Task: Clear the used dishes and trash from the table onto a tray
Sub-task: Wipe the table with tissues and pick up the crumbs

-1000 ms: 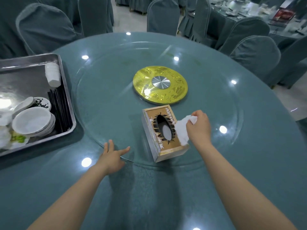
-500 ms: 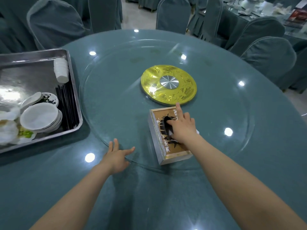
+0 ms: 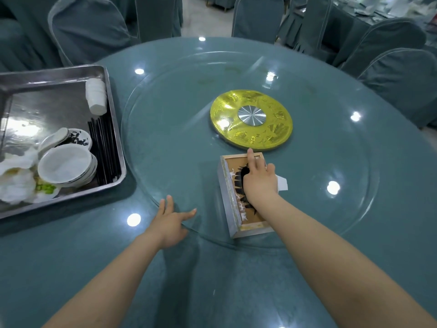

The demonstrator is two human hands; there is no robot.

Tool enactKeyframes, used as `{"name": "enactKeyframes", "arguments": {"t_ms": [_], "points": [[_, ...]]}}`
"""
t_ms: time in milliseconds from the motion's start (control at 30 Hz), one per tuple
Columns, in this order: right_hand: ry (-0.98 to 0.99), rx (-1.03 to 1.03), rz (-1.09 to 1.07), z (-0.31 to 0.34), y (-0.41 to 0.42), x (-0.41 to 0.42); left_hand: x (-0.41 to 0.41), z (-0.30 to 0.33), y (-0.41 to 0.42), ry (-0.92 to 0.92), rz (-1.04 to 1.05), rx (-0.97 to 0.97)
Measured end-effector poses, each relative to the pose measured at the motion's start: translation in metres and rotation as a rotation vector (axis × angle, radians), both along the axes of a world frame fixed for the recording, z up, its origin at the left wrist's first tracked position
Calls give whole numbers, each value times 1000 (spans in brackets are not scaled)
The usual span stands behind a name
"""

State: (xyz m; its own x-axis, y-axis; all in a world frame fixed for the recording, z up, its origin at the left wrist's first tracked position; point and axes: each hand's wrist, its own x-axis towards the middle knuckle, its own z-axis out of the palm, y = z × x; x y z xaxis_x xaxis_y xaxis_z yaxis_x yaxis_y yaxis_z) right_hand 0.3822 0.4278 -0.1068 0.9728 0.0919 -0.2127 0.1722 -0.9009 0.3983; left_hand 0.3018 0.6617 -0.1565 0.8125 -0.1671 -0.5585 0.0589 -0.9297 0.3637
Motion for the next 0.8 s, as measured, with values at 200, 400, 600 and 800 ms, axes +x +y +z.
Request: {"name": "enactKeyframes", "arguments": {"t_ms": [200, 400, 600, 800], "points": [[-14, 26, -36, -3, 4, 2, 0, -4, 3, -12, -4, -20], [-56, 48, -27, -5, 7, 0, 0, -7, 9, -32, 4, -40], [-42, -70, 26, -4, 12, 2, 2, -11, 16, -46, 30, -75], [-66, 9, 3, -6, 16, 3, 5, -8, 19, -40, 27, -76]]}}
